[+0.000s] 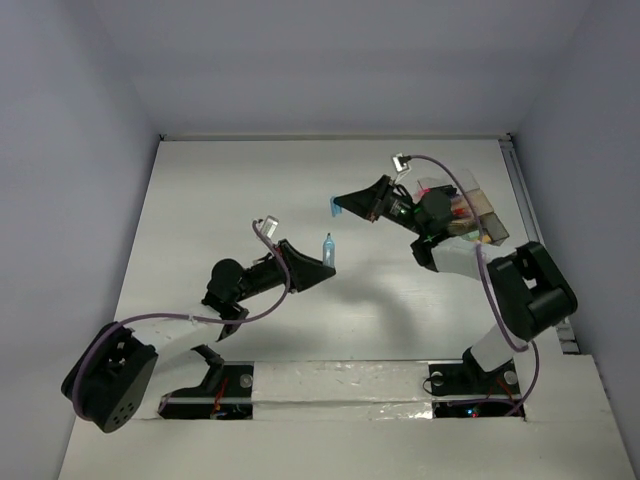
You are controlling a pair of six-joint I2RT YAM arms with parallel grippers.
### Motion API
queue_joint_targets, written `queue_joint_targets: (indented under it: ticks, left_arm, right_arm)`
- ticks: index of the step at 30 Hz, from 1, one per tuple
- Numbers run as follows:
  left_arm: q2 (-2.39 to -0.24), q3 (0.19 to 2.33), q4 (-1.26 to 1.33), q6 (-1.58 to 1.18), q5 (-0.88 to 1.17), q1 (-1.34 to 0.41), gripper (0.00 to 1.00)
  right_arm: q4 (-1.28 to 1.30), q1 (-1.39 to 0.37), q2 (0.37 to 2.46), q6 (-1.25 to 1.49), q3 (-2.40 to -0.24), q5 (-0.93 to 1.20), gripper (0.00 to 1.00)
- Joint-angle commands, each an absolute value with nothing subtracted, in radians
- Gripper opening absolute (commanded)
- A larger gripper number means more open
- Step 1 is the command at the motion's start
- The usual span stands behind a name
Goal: Sort the stationery into containers
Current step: Close the pen cap on the pen.
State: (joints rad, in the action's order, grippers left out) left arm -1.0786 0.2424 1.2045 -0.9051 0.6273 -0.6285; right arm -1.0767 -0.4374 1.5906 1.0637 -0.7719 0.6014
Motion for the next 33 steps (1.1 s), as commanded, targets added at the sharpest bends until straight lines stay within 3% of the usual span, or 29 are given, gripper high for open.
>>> queue_joint_targets:
  ticks: [1, 7, 17, 25, 33]
  left_arm:
    - [-1.107, 0.236, 1.629, -1.126, 0.719, -0.634, 0.00]
    - [-1.147, 0.236, 1.835, -1.269, 0.738, -0.634, 0.00]
    - [-1.072, 0.262, 1.775, -1.195, 0.715, -0.634, 0.00]
    - [-0.939, 0.293, 1.546, -1.008, 0.690, -0.634, 0.00]
    - [-0.971, 0.318, 1.606, -1.022, 0.698, -0.634, 0.00]
  right_arm:
    - [-1.644, -0.488, 1.669, 1.322, -0.831, 0.673, 0.08]
    - [-1.715, -0.552, 1.668, 1.348, -0.896, 0.680, 0.08]
    - [-1.715, -0.594, 1.554, 1.318, -0.868, 0.690, 0.08]
    - [-1.717, -0.603, 1.528, 1.310, -0.853, 0.687, 0.08]
    - [-1.717, -0.644, 1.516, 1.293, -0.885, 0.709, 0.08]
